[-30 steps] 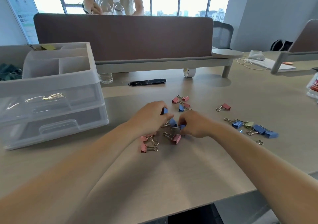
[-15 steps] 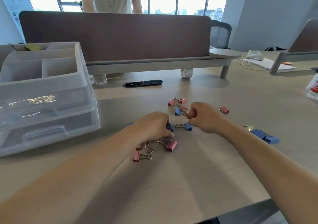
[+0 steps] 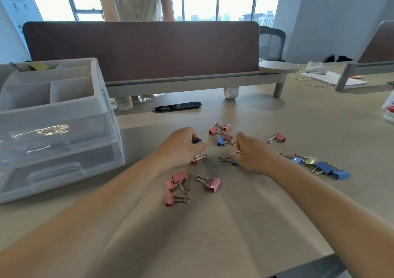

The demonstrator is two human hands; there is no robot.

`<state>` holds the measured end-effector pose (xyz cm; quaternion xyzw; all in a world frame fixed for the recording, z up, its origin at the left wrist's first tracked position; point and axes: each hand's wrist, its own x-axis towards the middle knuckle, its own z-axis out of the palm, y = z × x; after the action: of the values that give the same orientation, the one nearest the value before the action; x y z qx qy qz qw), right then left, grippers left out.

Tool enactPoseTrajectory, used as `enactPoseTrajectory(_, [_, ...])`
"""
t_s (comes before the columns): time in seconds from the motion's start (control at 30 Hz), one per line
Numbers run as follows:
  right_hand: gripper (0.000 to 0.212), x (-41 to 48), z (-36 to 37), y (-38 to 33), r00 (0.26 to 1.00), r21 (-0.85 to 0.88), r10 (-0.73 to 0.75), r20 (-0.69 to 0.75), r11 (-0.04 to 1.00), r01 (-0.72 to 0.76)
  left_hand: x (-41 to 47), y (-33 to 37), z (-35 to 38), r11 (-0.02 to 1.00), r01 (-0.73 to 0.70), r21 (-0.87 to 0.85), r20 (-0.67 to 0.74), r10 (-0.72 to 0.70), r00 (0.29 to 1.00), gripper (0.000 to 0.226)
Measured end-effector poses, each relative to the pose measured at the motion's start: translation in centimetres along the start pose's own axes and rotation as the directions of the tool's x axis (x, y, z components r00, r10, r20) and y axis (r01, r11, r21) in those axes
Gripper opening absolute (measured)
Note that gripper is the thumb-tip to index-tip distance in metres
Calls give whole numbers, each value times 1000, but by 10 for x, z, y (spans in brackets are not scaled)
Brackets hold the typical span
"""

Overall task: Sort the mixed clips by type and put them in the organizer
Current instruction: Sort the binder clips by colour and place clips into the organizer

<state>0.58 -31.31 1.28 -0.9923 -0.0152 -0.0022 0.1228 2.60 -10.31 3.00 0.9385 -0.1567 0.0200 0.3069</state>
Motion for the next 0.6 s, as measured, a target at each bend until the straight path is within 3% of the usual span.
enactPoseTrajectory(0.13, [57,2,5,-5,998,-40,-5,61,999,8,-2,-12,-16,999,45,-24,49,-43,998,15])
enactPoseTrajectory(0.3, [31,6,4,-18,992,-88,-21,122,996,31,-6,-29,-21,997,77,11,79,-77,994,9])
enactPoseTrajectory(0.43, [28,5,6,-25,992,-102,3,123,995,10,-8,-44,-26,995,88,53,73,-92,993,23])
enactPoseTrajectory(0.6, [26,5,3,-34,993,-131,-8,120,991,24,-10,-58,-36,974,104,199,60,-118,991,23])
